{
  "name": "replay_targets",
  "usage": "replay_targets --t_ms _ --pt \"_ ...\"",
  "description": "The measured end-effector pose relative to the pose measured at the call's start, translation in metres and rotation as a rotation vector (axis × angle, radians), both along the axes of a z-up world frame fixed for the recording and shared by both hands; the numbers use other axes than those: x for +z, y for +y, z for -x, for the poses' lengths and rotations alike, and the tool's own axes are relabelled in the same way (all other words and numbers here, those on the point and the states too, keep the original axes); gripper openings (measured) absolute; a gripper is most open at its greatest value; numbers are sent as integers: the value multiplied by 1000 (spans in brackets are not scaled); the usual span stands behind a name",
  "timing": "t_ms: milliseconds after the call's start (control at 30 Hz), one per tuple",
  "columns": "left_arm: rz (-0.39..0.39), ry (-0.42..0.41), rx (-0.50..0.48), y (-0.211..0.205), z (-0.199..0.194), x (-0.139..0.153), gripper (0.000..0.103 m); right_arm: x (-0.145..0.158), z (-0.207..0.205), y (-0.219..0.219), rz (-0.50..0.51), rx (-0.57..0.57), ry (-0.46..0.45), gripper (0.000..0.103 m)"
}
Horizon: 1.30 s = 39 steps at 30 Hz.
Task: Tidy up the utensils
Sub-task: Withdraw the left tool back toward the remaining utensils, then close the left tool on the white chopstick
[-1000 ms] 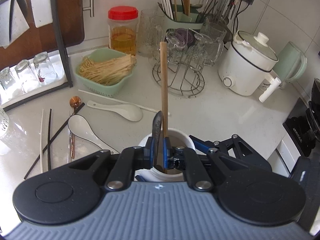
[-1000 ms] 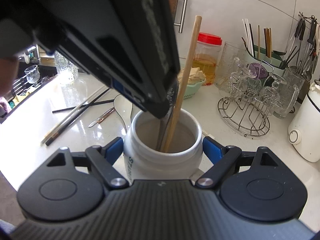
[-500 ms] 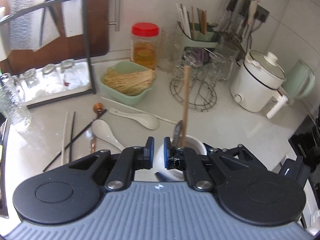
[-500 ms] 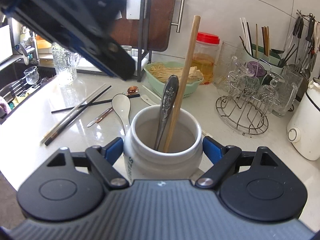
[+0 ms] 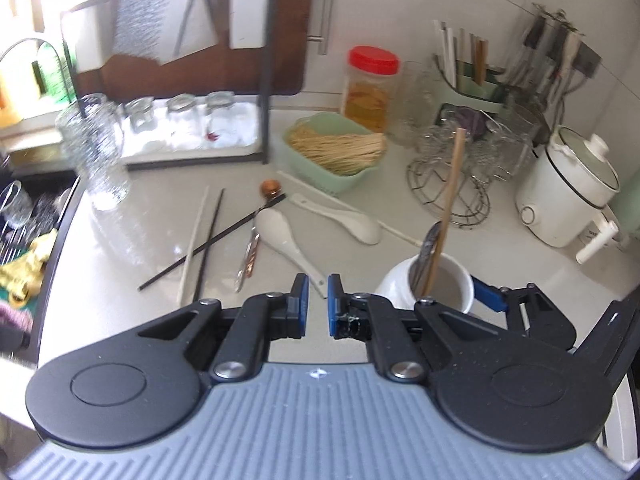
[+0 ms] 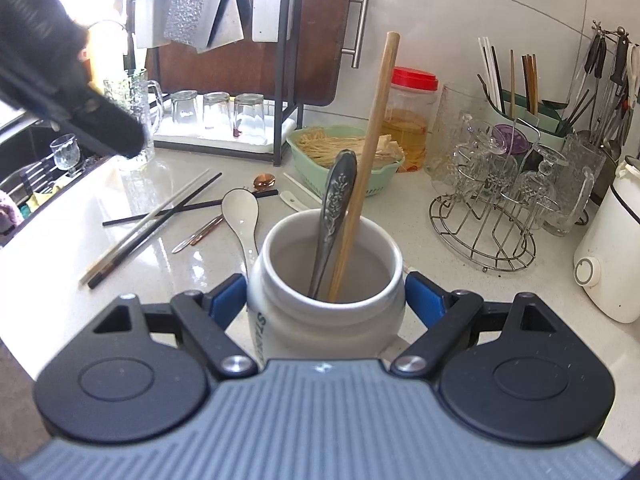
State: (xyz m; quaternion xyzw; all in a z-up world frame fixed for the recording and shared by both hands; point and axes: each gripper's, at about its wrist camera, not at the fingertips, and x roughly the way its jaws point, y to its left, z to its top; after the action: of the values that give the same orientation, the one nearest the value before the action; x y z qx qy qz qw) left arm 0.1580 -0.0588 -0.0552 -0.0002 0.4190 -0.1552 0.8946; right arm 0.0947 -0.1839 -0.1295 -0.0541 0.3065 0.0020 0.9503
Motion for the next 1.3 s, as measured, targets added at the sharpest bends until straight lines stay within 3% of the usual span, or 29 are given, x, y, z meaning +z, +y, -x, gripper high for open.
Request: replay_targets --t_ms 300,433,600,967,1300 --pt "-2 28 122 27 21 -16 10 -3 4 -2 -6 21 -23 88" --pt "2 52 180 37 25 -27 27 -1 5 -4 -8 37 -20 88" --pt "7 81 229 52 21 -42 29 0 6 -6 -9 48 -7 88" --pt "6 116 202 83 -40 -77 28 1 5 -4 3 47 15 88" --pt "15 130 162 85 -98 -100 28 3 1 -3 -1 23 39 88"
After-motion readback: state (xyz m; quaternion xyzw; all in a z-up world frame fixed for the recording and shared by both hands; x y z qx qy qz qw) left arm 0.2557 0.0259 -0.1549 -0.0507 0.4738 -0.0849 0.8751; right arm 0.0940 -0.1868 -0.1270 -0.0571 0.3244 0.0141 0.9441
